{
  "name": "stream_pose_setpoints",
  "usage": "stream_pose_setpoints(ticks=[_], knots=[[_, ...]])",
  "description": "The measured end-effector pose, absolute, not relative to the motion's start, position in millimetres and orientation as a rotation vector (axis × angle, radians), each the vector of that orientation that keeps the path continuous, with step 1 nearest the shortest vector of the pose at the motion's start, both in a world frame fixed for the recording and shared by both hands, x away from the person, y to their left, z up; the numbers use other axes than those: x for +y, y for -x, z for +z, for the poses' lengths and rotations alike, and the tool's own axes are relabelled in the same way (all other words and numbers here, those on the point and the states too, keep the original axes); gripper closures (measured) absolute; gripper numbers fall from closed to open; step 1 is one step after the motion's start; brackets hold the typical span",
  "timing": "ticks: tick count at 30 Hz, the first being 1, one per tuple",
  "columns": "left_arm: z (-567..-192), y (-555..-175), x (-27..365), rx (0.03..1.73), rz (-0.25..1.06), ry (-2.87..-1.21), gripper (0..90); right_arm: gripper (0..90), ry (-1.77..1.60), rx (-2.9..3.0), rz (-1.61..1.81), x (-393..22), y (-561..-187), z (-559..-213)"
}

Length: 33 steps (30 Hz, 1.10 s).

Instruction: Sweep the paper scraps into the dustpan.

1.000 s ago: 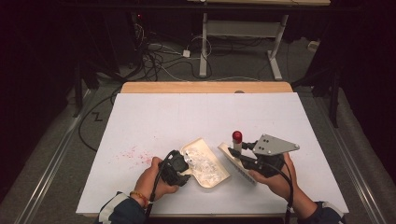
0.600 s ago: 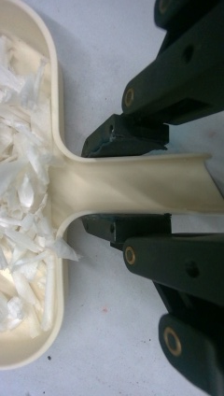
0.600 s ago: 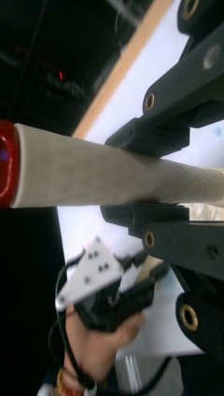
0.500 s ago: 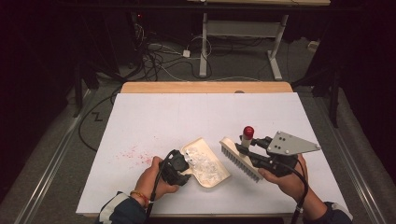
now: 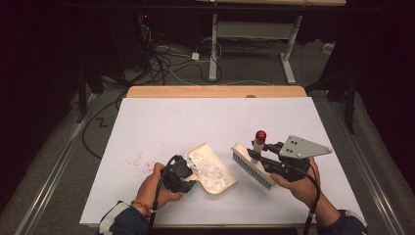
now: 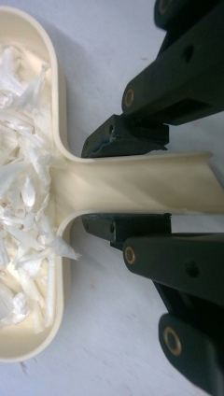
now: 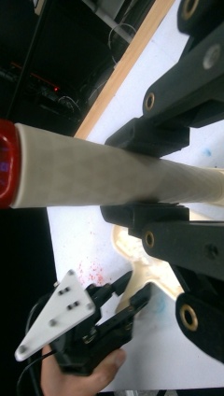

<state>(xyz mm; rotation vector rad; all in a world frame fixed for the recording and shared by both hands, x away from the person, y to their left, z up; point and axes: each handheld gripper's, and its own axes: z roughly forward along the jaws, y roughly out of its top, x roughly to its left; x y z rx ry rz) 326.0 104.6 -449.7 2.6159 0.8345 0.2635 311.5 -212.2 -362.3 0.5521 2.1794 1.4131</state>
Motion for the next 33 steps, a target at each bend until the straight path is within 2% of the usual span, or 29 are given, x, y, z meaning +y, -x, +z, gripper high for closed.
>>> stream_pose_setpoints(ticks=[16, 33], knots=[[-451, -314, 184, 1.087, 0.284, -2.470, 63.3, 70.1, -0.596, 2.140, 1.372, -223, -320, -364], [-460, -323, 205, 1.209, 0.304, -2.411, 63.4, 70.0, -0.634, 2.142, 1.385, -236, -323, -359]])
